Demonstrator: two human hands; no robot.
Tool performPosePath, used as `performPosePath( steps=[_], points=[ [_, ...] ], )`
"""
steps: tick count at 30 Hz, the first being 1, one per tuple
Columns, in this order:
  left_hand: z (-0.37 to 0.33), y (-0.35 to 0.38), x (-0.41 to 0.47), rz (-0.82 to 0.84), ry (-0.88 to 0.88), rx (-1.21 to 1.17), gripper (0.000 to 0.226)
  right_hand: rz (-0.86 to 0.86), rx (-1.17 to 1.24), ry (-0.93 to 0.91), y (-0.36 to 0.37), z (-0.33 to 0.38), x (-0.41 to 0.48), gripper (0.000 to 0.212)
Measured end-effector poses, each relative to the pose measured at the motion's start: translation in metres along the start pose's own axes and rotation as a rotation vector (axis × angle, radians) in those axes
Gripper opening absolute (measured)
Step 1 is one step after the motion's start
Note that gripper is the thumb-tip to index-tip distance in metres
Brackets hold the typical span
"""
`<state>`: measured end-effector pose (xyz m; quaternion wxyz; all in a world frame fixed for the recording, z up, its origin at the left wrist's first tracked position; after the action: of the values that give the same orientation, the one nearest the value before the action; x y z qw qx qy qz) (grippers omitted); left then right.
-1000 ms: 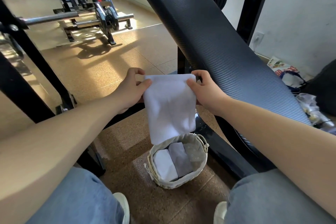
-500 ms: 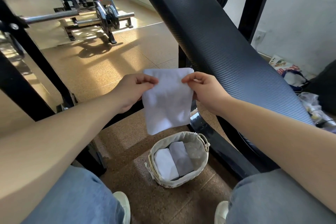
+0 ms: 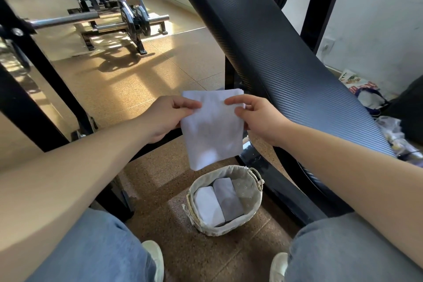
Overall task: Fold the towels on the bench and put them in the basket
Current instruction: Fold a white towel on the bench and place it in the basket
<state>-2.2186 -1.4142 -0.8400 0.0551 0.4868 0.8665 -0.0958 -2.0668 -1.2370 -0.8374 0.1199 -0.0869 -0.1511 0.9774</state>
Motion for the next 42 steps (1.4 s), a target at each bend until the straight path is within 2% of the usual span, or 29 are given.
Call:
performPosePath(
  steps=[4,6,8,10,14,20,24,29,32,36,42],
  points=[
    [0.002,0.0,0.002,0.007,0.026,0.109,0.03,0.038,-0.089,-0.019,-0.002,0.004,-0.004,0.031],
    [0.001,-0.001,-0.001,0.065,0.048,0.229,0.03,0.074,-0.203,-0.001,-0.003,0.005,-0.007,0.05],
    [0.001,0.0,-0.004,0.097,0.038,0.386,0.048,0.061,-0.347,0.02,-0.002,0.005,-0.009,0.068],
    [-0.001,0.002,-0.005,0.055,0.025,0.54,0.058,0.014,-0.413,0.009,0.0,0.003,-0.007,0.074],
    [-0.005,0.003,-0.005,0.003,0.019,0.736,0.061,-0.027,-0.45,-0.03,-0.001,0.002,-0.005,0.067],
    [-0.004,0.004,-0.005,0.02,0.022,0.857,0.067,-0.035,-0.506,-0.029,-0.003,-0.001,-0.004,0.058],
    [-0.004,0.005,-0.004,0.001,0.059,0.857,0.068,-0.051,-0.472,-0.064,-0.005,0.001,-0.005,0.058],
    [-0.001,-0.003,-0.003,-0.012,0.11,0.716,0.065,-0.015,-0.262,-0.111,-0.009,0.007,-0.007,0.067],
    [-0.001,-0.006,-0.005,-0.003,0.114,0.667,0.065,0.004,-0.234,-0.106,-0.01,0.005,-0.007,0.063],
    [-0.003,-0.007,-0.006,-0.022,0.117,0.662,0.066,-0.035,-0.276,-0.111,-0.01,0.002,-0.004,0.055],
    [-0.014,0.004,-0.008,-0.056,0.102,0.704,0.059,-0.07,-0.404,-0.105,-0.007,0.009,-0.004,0.07]
  ],
)
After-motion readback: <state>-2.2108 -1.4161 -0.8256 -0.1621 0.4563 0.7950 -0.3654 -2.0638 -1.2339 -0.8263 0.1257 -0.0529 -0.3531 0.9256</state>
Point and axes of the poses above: each hand's wrist, its own x-axis towards the middle knuckle, its own y-axis out of the palm, z = x × y, the point moved 1 cm from there along x, towards the middle knuckle, and after that the axes turned 14 degrees about z, right-handed, at the moved point
